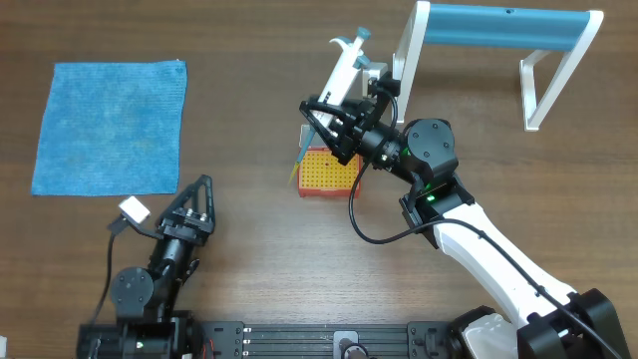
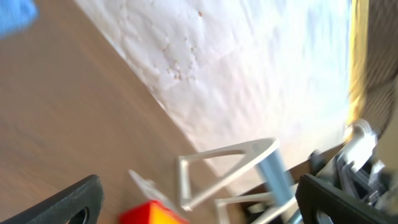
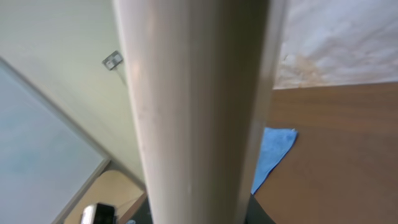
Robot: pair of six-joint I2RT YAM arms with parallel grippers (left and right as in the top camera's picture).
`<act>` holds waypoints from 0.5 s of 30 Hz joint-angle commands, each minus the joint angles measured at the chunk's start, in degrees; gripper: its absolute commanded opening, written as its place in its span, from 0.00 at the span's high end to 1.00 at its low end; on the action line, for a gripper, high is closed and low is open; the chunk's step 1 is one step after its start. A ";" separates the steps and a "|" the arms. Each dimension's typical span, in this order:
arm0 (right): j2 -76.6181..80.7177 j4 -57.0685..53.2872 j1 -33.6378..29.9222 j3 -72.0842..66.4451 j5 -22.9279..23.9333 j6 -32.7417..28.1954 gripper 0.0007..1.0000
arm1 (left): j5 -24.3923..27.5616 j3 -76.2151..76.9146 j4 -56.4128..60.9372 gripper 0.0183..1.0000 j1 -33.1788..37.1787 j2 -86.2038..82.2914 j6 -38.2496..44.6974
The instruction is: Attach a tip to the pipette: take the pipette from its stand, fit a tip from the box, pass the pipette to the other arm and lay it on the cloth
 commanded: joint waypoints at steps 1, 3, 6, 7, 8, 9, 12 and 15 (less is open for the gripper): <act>-0.76 0.59 -0.20 0.74 -8.59 1.70 0.92 | -0.50 -0.04 2.08 0.00 -0.02 0.57 -13.53; -0.76 0.35 -0.20 0.74 -11.41 1.70 0.92 | -0.39 -0.04 6.54 0.00 0.04 3.61 -13.77; -0.76 -0.96 -0.61 0.74 -11.54 1.64 0.92 | 4.55 2.40 22.88 0.03 0.02 15.32 -11.13; -0.76 -1.88 -1.05 0.74 -11.56 1.46 0.92 | 8.15 4.98 23.34 0.03 0.02 20.11 -8.79; -0.76 -2.89 -1.68 0.74 -11.69 1.46 0.92 | 13.97 10.38 24.00 0.03 0.02 28.41 -5.29; -0.74 -2.89 -2.12 0.74 -12.50 1.44 0.93 | 18.21 14.88 25.59 0.03 -0.04 34.73 -2.54; -0.76 -2.84 -3.37 0.74 -16.13 1.46 0.92 | 45.57 37.51 29.11 0.02 -0.92 61.20 2.40; -0.76 -2.89 -3.34 0.74 -19.52 1.46 0.92 | 64.04 55.93 29.29 0.13 -5.75 80.11 2.56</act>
